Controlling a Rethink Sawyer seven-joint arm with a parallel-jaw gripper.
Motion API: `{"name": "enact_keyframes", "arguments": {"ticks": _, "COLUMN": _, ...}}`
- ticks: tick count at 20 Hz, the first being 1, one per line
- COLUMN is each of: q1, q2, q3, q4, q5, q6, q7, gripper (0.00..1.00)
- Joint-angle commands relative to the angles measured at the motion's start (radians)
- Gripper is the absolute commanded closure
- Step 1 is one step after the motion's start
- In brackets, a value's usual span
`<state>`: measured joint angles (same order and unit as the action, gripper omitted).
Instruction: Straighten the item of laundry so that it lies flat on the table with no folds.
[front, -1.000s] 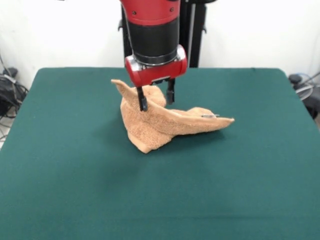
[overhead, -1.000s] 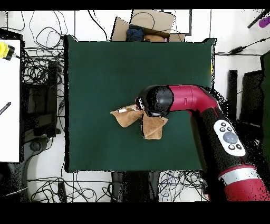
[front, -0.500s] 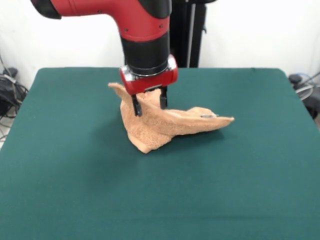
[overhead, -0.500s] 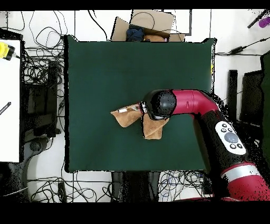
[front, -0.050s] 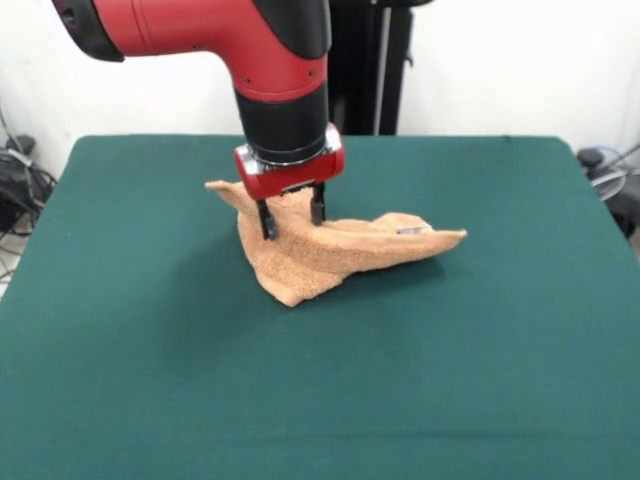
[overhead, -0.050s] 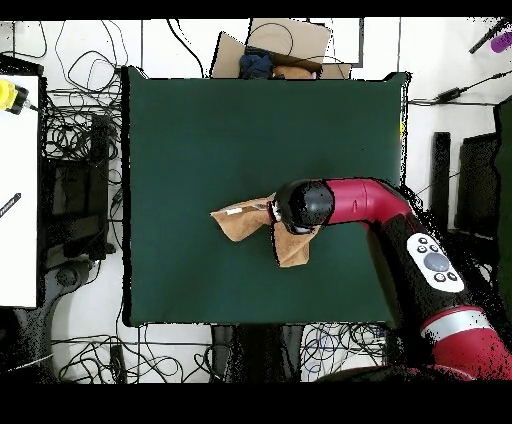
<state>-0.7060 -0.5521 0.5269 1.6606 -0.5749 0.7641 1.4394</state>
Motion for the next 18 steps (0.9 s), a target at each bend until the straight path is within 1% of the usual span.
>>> {"name": "enact_keyframes", "arguments": {"ticks": 1, "q1": 0.000, "q2": 0.030, "q3": 0.060, "q4": 0.064, "q5": -0.063, "q6": -0.046, "q7": -0.136, "gripper": 0.00}}
{"name": "enact_keyframes", "arguments": {"ticks": 2, "q1": -0.003, "q2": 0.035, "q3": 0.066, "q4": 0.060, "q5": -0.055, "q6": -0.042, "q7": -0.138, "gripper": 1.00}}
{"name": "enact_keyframes", "arguments": {"ticks": 14, "q1": 0.024, "q2": 0.022, "q3": 0.057, "q4": 0.034, "q5": -0.032, "q6": 0.028, "q7": -0.122, "gripper": 1.00}}
{"name": "enact_keyframes", "arguments": {"ticks": 18, "q1": 0.045, "q2": -0.005, "q3": 0.045, "q4": 0.034, "q5": -0.039, "q6": 0.011, "q7": -0.085, "gripper": 1.00}}
